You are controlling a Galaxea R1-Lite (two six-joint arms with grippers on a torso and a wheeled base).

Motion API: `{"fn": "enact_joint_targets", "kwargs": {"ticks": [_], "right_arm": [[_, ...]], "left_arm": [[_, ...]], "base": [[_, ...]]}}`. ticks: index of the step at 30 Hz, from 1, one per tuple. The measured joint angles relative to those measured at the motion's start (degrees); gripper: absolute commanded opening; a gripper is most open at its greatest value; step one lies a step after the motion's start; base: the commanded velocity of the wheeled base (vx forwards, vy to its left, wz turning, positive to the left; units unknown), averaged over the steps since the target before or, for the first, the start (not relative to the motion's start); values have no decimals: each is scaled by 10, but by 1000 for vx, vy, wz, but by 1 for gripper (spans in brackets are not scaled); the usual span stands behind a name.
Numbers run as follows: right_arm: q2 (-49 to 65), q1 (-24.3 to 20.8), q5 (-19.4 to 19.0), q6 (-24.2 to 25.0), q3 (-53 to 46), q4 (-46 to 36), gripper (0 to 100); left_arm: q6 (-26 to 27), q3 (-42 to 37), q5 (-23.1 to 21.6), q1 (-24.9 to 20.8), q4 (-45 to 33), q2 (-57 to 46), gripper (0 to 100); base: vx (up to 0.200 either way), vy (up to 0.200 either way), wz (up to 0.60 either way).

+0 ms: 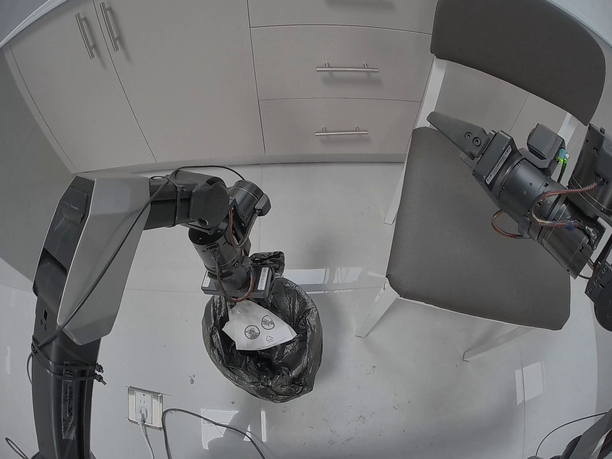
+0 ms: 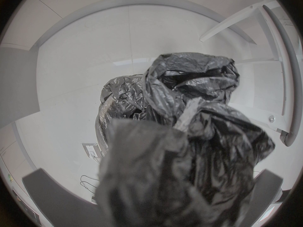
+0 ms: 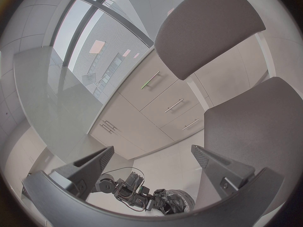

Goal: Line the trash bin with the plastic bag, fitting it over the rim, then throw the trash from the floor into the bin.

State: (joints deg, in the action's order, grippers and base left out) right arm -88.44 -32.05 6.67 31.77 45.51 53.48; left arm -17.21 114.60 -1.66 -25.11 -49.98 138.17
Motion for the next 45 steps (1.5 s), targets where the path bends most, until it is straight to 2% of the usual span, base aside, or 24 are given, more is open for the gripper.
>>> {"fn": "enact_joint_targets", "kwargs": {"ticks": [29, 30, 45], "right_arm": [[-3, 0, 0, 0, 0, 0, 100], [-3, 0, 0, 0, 0, 0, 100], [-7, 0, 0, 0, -1, 1, 100]], "left_arm": [[-10, 0, 0, 1, 1, 10, 100], [-10, 0, 0, 1, 1, 12, 0], [-8, 0, 1, -6, 1, 33, 0]], "base": [[0, 0, 0], [0, 0, 0], [0, 0, 0]]}}
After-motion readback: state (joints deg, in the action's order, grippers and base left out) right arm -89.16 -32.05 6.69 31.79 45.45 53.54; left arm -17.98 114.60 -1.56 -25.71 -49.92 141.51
